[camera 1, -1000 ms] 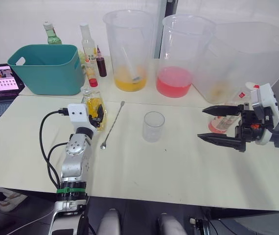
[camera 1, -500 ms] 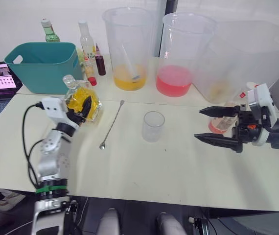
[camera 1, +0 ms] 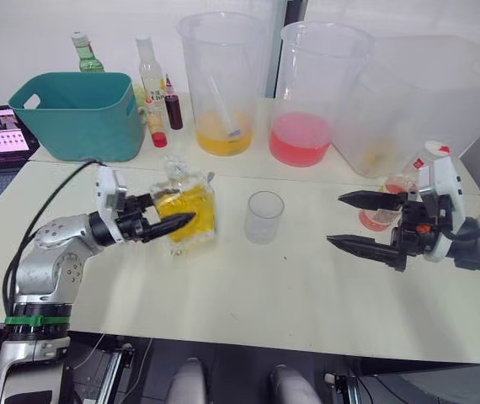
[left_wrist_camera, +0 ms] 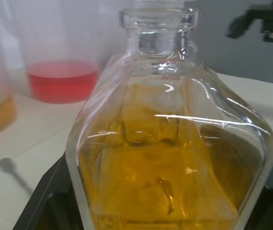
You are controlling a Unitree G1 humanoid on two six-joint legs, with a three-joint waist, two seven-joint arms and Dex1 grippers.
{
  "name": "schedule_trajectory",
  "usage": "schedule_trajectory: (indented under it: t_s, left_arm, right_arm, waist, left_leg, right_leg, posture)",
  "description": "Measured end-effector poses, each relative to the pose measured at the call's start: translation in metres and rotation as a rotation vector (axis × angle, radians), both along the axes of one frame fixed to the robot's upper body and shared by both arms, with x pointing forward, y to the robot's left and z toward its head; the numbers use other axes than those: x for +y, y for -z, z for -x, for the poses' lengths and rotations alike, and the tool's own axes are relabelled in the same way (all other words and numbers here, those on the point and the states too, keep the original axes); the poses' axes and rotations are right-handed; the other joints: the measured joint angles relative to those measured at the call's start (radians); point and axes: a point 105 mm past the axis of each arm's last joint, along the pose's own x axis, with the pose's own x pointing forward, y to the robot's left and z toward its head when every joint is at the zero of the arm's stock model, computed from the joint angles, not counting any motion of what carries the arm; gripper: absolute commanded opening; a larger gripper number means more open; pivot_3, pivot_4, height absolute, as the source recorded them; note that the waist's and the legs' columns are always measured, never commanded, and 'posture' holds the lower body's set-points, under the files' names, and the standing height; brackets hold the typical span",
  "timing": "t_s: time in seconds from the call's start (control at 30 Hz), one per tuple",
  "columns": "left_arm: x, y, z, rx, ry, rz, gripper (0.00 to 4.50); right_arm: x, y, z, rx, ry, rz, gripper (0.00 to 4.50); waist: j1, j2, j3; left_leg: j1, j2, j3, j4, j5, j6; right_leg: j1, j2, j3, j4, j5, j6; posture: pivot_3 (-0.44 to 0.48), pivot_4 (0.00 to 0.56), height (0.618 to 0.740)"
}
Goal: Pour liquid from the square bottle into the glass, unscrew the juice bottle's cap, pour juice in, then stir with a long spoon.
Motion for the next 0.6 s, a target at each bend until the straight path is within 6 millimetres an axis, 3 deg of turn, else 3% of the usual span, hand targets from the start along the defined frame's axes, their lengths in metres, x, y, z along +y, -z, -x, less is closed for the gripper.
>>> schedule_trajectory:
  t_s: [0.3,0.6]
  left_arm:
    - [-0.069,0.012,0.022,-0.023,0.409,-0.03,2.84]
    - [-0.088,0.03,0.021,-0.043,0.489,-0.082,2.84]
  right_arm:
    - [-0.008,0.006,0.009,-0.02,0.098,0.009,4.5]
    - [-0.007,0.01,0.022,-0.017,0.147,0.001,4.5]
  waist:
    - [-0.001,0.001,0.0]
    - [-0.015,0.002,0.001]
  left_leg:
    - [-0.002,0.0,-0.001,0.001,0.0,0.0]
    - [-0.001,0.0,-0.003,0.001,0.001,0.001]
  right_leg:
    - [0.0,0.0,-0.001,0.0,0.0,0.0]
    - [0.001,0.0,-0.001,0.0,0.0,0.0]
  posture:
    - [0.0,0.15,0.735]
    - [0.0,0.15,0.735]
